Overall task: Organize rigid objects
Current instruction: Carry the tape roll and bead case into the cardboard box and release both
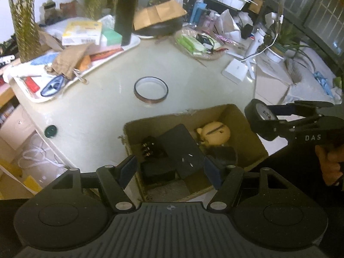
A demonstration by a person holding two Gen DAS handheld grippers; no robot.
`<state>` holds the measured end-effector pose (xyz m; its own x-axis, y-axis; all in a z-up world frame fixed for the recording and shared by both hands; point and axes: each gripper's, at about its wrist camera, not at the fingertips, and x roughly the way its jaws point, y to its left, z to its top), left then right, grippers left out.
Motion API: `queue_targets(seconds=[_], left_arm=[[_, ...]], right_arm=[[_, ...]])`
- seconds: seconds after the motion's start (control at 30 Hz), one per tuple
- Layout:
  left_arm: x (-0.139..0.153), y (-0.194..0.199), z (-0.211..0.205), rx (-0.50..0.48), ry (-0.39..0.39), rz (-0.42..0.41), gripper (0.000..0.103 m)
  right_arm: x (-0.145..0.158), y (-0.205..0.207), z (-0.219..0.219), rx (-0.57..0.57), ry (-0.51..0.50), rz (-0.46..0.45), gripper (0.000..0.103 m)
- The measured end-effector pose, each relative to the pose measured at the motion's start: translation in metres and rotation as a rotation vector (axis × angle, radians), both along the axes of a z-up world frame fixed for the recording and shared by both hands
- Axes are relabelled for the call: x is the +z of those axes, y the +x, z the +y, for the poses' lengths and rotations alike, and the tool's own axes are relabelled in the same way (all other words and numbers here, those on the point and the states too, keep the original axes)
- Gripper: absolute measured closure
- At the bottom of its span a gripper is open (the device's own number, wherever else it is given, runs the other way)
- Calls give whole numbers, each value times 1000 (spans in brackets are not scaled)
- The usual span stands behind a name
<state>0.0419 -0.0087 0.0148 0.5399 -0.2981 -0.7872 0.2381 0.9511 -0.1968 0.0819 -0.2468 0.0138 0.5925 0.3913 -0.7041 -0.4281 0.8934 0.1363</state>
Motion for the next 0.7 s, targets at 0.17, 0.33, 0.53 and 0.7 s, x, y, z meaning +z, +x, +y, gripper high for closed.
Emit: queue_targets(seconds=[0.17, 0.33, 0.53, 0.7], left_arm=[[1, -4, 3, 12, 0, -20, 35], [4, -6, 12, 35, -26, -40, 35], [7, -8, 19, 56, -48, -64, 35], [9, -8, 28, 78, -58, -74, 35]], right_arm=[[-4, -2, 8, 20, -13, 10, 28], [-6, -1, 16, 37, -14, 22, 28], [-2, 5, 34, 73, -13, 16, 28], [5, 8, 58, 140, -8, 7, 28]])
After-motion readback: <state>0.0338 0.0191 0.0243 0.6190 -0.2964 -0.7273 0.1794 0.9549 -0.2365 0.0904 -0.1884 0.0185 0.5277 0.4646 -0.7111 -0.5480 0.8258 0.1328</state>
